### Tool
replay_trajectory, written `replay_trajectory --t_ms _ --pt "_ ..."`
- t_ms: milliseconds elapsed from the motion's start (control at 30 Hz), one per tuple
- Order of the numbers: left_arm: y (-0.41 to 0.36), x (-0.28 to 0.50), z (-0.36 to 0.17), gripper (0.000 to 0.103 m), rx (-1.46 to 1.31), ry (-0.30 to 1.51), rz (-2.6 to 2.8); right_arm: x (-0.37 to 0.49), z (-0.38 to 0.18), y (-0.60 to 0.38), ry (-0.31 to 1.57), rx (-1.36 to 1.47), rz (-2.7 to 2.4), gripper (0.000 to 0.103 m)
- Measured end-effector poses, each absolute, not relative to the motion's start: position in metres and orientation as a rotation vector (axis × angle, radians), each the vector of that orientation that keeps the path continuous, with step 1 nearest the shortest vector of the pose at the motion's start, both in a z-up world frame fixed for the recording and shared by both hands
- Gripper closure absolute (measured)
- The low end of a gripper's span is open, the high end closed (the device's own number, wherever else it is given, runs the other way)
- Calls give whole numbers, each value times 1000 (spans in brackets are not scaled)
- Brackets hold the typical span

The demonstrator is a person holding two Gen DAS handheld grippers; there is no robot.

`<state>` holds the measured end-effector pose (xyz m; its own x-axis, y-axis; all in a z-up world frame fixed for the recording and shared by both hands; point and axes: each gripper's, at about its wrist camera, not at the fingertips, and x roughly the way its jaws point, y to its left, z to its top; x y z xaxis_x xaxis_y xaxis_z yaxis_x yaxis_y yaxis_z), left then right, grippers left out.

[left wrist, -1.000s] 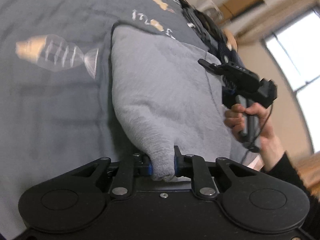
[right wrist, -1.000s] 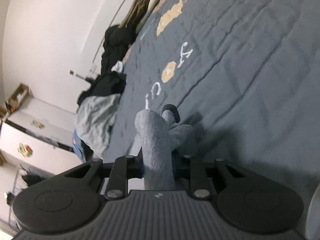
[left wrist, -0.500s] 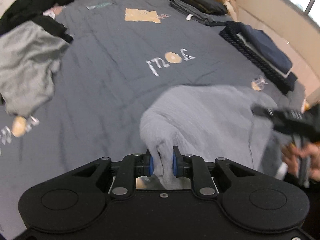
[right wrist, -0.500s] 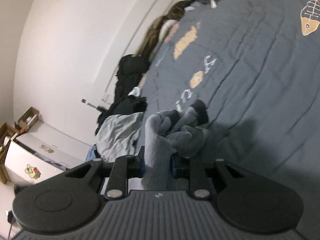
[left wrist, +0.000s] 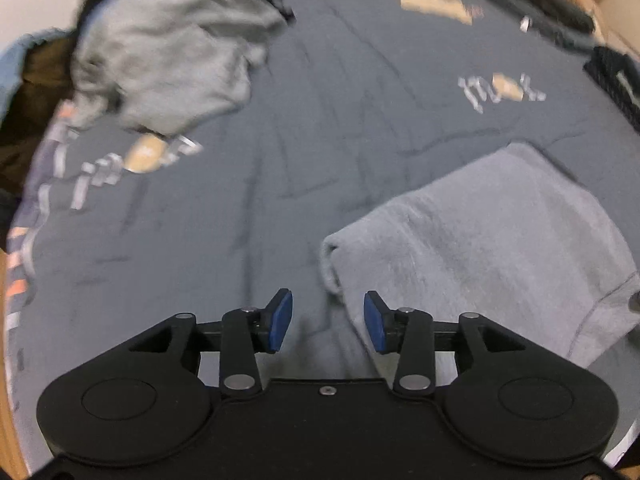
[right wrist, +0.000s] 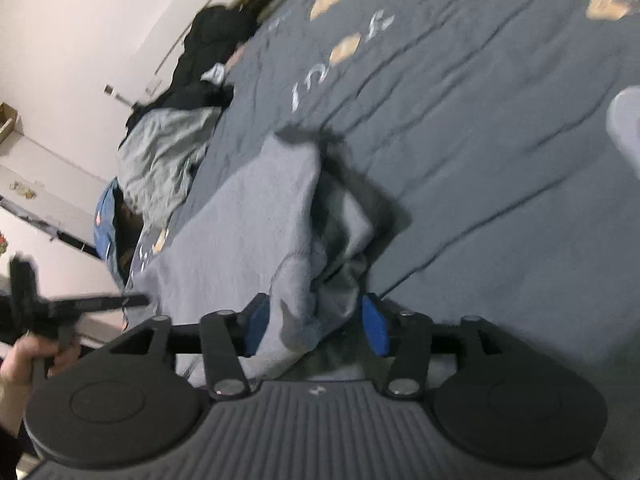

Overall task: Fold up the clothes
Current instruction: 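Lift and fold the sweatshirt end over with the left gripper, then regrasp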

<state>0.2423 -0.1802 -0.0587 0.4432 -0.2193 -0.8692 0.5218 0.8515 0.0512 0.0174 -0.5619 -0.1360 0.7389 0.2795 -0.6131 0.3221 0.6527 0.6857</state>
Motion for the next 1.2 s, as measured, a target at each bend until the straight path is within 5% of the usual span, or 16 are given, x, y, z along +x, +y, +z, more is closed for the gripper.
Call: replay_trajectory --t_ms 133,500,867,1033,1200 --pt "-203 172 -38 51 538 830 -468 12 -122 -570 698 810 -42 44" --pt "-260 10 -94 51 891 554 -543 7 -89 -516 668 302 196 37" --pt "-270 1 -141 58 920 469 -444 -8 -98 -459 614 -138 246 36" --pt "-270 10 -141 76 864 478 -442 -6 -107 -447 614 -231 262 36" --pt "-275 7 -153 76 916 473 -458 -4 -117 -435 615 -330 277 36"
